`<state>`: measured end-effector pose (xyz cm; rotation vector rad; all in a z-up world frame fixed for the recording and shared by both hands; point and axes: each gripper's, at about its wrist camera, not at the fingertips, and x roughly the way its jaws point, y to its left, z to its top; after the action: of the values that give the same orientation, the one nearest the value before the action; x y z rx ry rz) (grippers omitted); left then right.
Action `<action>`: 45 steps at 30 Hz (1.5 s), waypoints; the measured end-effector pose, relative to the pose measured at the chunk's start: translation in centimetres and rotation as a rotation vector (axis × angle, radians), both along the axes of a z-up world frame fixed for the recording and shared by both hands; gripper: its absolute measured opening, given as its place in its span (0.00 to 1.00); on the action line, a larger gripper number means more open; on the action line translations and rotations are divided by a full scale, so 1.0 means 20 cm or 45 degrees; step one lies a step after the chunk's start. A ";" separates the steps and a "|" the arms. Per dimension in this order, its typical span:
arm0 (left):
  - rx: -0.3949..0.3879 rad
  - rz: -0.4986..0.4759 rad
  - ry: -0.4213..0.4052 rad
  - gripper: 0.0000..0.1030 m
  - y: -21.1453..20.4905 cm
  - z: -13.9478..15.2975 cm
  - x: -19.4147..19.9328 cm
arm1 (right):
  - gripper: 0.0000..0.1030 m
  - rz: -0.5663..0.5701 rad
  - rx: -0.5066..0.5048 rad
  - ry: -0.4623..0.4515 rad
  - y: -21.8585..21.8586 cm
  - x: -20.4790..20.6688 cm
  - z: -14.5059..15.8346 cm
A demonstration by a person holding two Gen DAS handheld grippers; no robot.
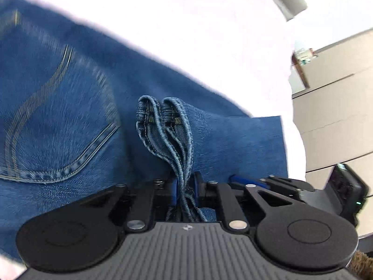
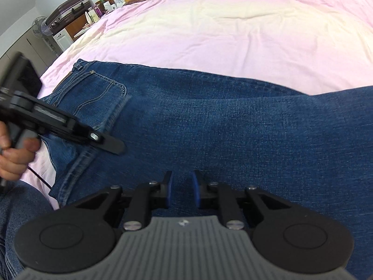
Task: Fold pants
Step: 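Lift the hems with the left gripper and fold them onto the waistband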
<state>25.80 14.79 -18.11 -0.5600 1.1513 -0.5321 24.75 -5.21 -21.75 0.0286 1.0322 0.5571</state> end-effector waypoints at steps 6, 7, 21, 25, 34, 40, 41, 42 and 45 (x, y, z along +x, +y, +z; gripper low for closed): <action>0.280 -0.026 -0.281 0.07 0.00 0.50 -0.11 | 0.20 -0.060 -0.067 -0.085 -0.13 -0.06 0.16; 0.321 -0.032 -0.310 0.07 0.01 0.57 -0.11 | 0.20 -0.077 -0.079 -0.090 -0.16 -0.07 0.18; 0.966 -0.026 -0.327 0.07 0.29 0.71 0.04 | 0.20 -0.008 -0.059 -0.076 -0.14 -0.09 0.22; 1.056 -0.007 -0.239 0.07 0.40 0.56 0.17 | 0.20 0.038 -0.063 -0.068 -0.05 -0.06 0.20; 1.022 0.027 -0.141 0.08 0.60 0.24 0.29 | 0.18 0.019 -0.115 -0.003 -0.01 0.01 0.10; 1.021 0.056 -0.131 0.22 0.64 0.13 0.28 | 0.18 -0.008 -0.127 0.044 0.02 0.04 0.01; 1.032 0.053 -0.139 0.27 0.64 0.13 0.28 | 0.18 -0.015 -0.128 0.047 0.03 0.05 0.00; 1.037 0.064 -0.142 0.33 0.64 0.15 0.27 | 0.18 -0.017 -0.131 0.046 0.04 0.05 0.00; 1.018 0.131 -0.159 0.50 0.70 0.25 0.22 | 0.18 -0.011 -0.138 0.030 0.03 0.03 0.02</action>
<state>30.20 28.88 -13.08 0.1061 1.1013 0.0085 25.33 -4.63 -21.37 -0.0559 1.0837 0.4933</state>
